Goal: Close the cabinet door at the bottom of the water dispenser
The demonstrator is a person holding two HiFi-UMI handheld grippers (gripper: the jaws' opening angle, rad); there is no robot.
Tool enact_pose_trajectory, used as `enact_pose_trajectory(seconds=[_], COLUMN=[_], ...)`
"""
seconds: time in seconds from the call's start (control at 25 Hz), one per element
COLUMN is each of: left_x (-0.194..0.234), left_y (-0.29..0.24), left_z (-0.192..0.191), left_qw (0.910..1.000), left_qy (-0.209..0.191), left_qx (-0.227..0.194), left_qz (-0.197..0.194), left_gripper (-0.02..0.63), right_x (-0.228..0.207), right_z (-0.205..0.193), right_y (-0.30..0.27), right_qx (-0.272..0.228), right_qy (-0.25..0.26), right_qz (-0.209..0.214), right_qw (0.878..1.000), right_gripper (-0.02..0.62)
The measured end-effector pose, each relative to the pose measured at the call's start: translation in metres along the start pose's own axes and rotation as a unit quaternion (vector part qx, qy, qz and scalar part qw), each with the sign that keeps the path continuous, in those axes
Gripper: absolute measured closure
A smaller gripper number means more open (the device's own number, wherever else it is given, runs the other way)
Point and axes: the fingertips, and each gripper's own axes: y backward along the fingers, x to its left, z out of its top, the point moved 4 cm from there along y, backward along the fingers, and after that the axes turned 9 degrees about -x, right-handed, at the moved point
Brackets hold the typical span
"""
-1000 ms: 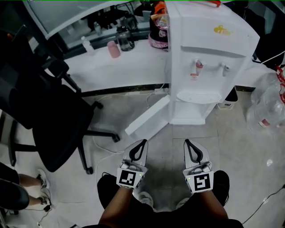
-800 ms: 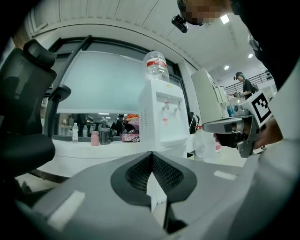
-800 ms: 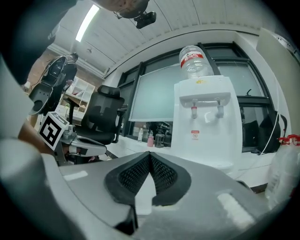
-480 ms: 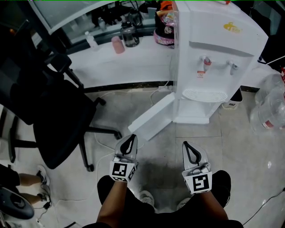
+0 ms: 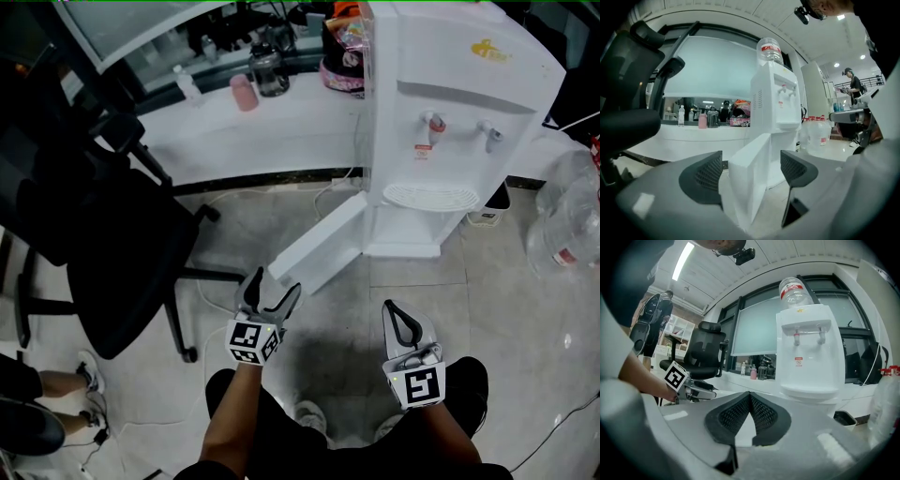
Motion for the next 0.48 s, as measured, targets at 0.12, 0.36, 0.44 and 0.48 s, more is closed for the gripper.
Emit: enact_pose_trajectory(seconds=[0.12,0.36,0.44,0.48], left_x=[0.007,0.003,-0.001,-0.002], left_y=[-0.010,-0.020,-0.021,-0.020], left_z=[-0.014,-0.023,-0.024,-0.024], left_qw=[0.9998,0.9991,0.9991,0.9991], left_qy=[0.010,0.004,0.004,0.004], left_qx=[0.018,0.037,0.034,0.033], left_qz=[-0.002,-0.019,-0.025,-0.026], left_gripper=[0.179,0.179,0.183,0.181], right_x=[0.002,0.001,0.001,0.001], right_z=[-0.001,-0.003,-0.003,-0.003], right_y=[0.000,0.003,0.003,0.004], right_qx=[-0.001,0.004,0.002,-0.001], right_qy=[0.001,0.001,0.003,0.004], right_qz=[-0.002,-0.008,-0.010,-0.010], right_qw=[1.000,1.000,1.000,1.000], right_gripper=[0.592,0.592,0.592,0.592])
